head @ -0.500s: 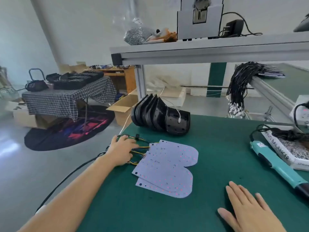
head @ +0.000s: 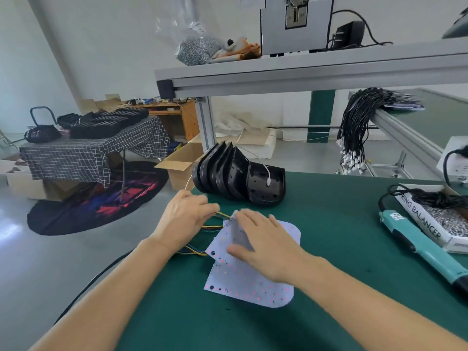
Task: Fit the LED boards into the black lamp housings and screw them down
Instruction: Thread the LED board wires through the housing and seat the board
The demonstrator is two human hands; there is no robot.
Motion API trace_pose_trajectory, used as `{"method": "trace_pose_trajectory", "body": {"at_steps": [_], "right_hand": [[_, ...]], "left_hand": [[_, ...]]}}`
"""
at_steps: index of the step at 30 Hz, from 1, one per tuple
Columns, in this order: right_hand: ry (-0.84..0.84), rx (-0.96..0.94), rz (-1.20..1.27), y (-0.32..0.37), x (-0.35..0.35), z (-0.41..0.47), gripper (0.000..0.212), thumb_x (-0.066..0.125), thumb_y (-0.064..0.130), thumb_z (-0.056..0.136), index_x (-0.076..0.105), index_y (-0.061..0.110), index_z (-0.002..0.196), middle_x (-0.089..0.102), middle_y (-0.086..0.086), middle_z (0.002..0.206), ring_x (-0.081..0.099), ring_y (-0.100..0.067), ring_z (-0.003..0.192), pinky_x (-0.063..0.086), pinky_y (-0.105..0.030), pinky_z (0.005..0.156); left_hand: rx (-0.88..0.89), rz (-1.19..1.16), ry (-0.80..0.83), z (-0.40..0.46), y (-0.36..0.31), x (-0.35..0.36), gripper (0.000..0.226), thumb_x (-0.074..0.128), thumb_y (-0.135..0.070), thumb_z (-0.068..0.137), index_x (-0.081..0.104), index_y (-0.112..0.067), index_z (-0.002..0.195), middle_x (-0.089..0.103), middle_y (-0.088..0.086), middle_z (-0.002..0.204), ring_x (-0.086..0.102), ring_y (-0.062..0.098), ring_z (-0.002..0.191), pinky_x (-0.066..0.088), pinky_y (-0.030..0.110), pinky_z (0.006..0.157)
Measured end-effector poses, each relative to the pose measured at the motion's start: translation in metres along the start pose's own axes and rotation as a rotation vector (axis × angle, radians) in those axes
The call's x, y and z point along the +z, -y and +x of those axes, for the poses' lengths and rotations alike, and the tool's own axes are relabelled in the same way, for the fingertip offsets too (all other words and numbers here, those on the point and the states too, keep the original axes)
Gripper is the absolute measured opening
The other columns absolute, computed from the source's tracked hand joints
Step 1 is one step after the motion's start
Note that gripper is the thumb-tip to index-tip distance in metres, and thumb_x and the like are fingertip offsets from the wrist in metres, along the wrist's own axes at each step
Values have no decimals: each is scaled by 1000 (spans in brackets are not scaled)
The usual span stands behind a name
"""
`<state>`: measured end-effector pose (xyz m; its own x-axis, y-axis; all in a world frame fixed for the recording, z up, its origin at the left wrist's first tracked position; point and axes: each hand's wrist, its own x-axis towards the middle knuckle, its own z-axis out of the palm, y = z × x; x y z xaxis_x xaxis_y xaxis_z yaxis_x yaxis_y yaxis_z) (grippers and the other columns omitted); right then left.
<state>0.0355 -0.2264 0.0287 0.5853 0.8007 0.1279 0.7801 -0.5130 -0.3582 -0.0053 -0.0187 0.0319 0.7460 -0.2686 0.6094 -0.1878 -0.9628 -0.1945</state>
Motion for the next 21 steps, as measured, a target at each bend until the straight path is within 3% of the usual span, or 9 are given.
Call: {"method": "trace_pose_trajectory", "body": {"at_steps": [3,6,8,11,13,15,16,18,21], "right_hand": [[-186,-33,181,17,-5,29,49,58,42,90,46,15,128,51,0,128,42,-18,123,30,-37,105],[-296,6,268,16,-26,40,16,55,22,94,56,11,105,66,-7,98,58,-29,95,43,-38,81],[-335,6,355,4,-48,40,13,53,14,94,64,11,101,66,3,81,59,-14,78,42,-31,73],[-352,7,678,-5,-78,25,19,54,8,93,69,17,90,56,12,65,44,1,57,33,-16,59],[-377,8,976,-13,-94,13,22,51,4,93,68,17,89,58,8,67,46,-2,58,35,-14,59],[-365,2,1196,-27,-108,-2,19,49,5,95,67,11,94,53,14,55,42,1,47,34,-9,47],[-371,16,1183,-37,-111,-9,20,49,6,95,68,12,93,50,14,52,40,1,45,32,-8,45],[-408,123,948,-59,-107,-25,24,50,7,95,71,17,89,45,9,54,36,-5,48,29,-12,46],[-186,299,520,-86,-74,-45,25,48,10,98,68,22,90,39,3,58,32,-6,42,25,-14,44]], "left_hand": [[91,-41,-53,20,-13,-21,30,45,-18,91,74,-9,86,52,6,62,51,25,52,34,33,66],[50,-173,-33,20,-12,-28,23,60,-18,87,68,-16,109,57,-4,76,55,17,71,35,28,78],[-142,-410,32,13,-2,-28,65,72,-22,76,45,-31,134,59,-18,105,51,6,98,29,21,95],[-345,-417,81,7,21,-17,106,80,-13,68,15,-35,149,32,-35,142,37,4,123,20,21,104],[-489,-479,246,2,38,-1,93,79,-10,73,27,-31,147,47,-20,139,48,10,116,33,25,100],[-646,-513,411,-8,47,16,37,68,-13,88,59,-28,121,70,-4,109,63,17,96,47,27,85],[-745,-456,392,-15,55,21,19,60,-14,94,66,-25,108,72,-1,95,65,19,83,49,27,74],[-931,-317,146,-19,72,16,25,48,-6,96,68,-18,105,71,8,87,59,26,70,45,31,61],[-889,-122,-328,12,82,-16,32,42,4,85,58,-13,107,66,14,83,57,36,73,43,41,69]]}}
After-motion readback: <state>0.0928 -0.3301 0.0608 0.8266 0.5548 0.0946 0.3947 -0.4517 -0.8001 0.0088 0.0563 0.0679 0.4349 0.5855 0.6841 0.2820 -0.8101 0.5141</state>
